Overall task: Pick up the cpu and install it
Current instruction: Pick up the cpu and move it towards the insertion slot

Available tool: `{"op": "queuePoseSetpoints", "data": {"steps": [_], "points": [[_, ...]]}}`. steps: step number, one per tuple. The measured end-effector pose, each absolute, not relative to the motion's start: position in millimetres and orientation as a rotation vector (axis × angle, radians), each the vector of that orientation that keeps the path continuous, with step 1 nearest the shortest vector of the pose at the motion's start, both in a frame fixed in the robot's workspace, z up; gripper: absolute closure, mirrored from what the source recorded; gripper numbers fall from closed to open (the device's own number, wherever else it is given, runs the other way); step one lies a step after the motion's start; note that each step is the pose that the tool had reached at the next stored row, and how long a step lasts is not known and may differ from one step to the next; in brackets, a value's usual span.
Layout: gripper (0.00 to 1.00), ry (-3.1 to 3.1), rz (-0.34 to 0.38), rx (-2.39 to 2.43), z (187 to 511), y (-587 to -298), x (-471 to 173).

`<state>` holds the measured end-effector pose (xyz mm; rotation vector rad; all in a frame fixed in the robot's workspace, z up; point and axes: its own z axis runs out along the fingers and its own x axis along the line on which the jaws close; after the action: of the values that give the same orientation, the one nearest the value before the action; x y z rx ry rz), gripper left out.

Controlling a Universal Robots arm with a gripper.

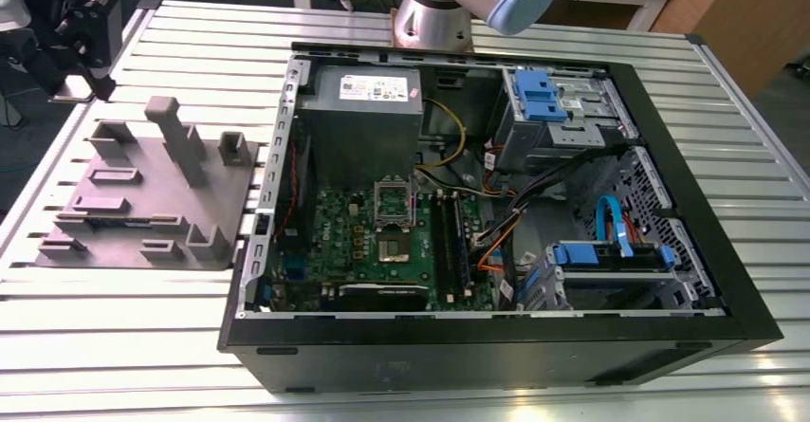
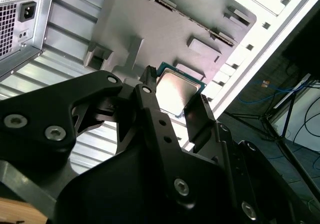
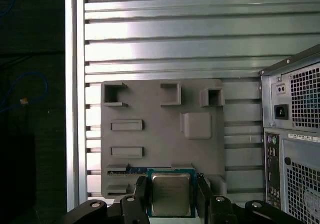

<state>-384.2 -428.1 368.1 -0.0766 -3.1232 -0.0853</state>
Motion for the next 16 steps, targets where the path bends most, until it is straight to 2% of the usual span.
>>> {"op": "queuePoseSetpoints", "data": {"steps": [16], "points": [[0.53,-3.123,-0.085,-0.077,368.2,-428.0,-379.9]]}}
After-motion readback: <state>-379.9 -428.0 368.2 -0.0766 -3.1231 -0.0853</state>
